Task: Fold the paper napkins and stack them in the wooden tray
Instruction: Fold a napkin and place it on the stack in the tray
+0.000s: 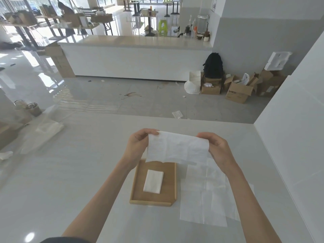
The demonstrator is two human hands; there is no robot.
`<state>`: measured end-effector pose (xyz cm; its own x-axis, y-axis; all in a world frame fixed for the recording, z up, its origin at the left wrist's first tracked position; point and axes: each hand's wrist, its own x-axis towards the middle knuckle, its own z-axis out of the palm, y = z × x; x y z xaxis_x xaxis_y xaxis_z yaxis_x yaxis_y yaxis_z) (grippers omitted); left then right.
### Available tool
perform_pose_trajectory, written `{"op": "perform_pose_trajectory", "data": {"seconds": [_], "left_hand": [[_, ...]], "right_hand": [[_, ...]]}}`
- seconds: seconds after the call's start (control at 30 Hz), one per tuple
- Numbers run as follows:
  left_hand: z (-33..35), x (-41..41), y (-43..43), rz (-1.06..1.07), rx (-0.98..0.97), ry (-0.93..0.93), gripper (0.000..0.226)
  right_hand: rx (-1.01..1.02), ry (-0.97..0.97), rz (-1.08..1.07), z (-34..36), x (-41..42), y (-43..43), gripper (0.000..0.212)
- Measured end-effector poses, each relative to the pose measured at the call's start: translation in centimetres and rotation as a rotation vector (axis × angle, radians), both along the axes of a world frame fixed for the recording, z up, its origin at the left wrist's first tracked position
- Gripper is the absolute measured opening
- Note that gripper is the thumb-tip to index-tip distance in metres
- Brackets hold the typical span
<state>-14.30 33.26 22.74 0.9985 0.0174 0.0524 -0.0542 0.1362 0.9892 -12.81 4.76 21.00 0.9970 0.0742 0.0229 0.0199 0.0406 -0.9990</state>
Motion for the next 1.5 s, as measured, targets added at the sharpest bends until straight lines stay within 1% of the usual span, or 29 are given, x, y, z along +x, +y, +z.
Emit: {"op": "perform_pose_trajectory", "data": {"seconds": [0.1, 0.17, 0.27, 0.37, 0.43, 0.53, 0.6, 0.8, 0.87, 0.97, 1.1, 1.2, 1.3, 1.43, 1.5], "left_hand": [[-0.1, 0.3, 0.3, 0.005, 0.025, -0.006, 0.047], [0.0, 0.5, 0.5, 0.006, 0.055, -0.019, 0.056], [0.1, 1.0, 0.5, 0.010, 0.089, -0.037, 0.061], [0.1, 1.3, 0.5, 0.026, 0.063, -0.059, 0.054], [0.1, 1.5, 0.6, 0.027, 0.053, -0.068, 0.047], [0.0, 1.7, 0.6, 0.024, 0.075, -0.066, 0.047], [0.0, 1.7, 0.7, 0.020, 0.081, -0.068, 0.046], [0.2, 1.8, 1.3, 0.025, 0.064, -0.049, 0.035], [0.3, 1.9, 1.4, 0.023, 0.059, -0.051, 0.032], [0.4, 1.9, 1.6, 0.022, 0.068, -0.058, 0.033], [0.6, 1.8, 1.9, 0.028, 0.061, -0.051, 0.023], [0.6, 1.9, 1.9, 0.025, 0.047, -0.055, 0.032], [0.7, 1.8, 1.6, 0.018, 0.036, -0.054, 0.033], [0.8, 1.8, 1.3, 0.035, 0.053, -0.046, 0.033], [0.9, 1.8, 1.2, 0.038, 0.052, -0.039, 0.031]], "right_hand": [[0.079, -0.016, -0.055, -0.2, 0.0, -0.2, 0.053], [0.095, -0.028, -0.041, 0.3, 0.0, -0.3, 0.058], [0.092, -0.052, -0.043, 0.5, 0.0, -0.5, 0.057], [0.095, -0.085, -0.075, 0.7, 0.2, -0.8, 0.057], [0.112, -0.081, -0.077, 0.8, 0.3, -0.9, 0.049], [0.069, -0.074, -0.090, 0.9, 0.2, -0.7, 0.027], [0.041, -0.090, -0.116, 1.0, 0.3, -0.8, 0.023], [-0.059, -0.171, -0.089, 1.9, 0.7, -1.1, 0.029], [-0.087, -0.189, -0.081, 2.3, 0.7, -1.2, 0.028], [-0.109, -0.178, -0.066, 2.7, 0.8, -1.2, 0.026], [-0.125, -0.184, -0.072, 2.7, 0.8, -1.4, 0.029], [-0.131, -0.222, -0.087, 2.7, 0.8, -1.5, 0.032], [-0.124, -0.246, -0.096, 2.5, 0.7, -1.4, 0.038], [-0.158, -0.290, -0.080, 2.6, 0.6, -1.5, 0.058], [-0.182, -0.296, -0.079, 2.6, 0.6, -1.6, 0.058]]}}
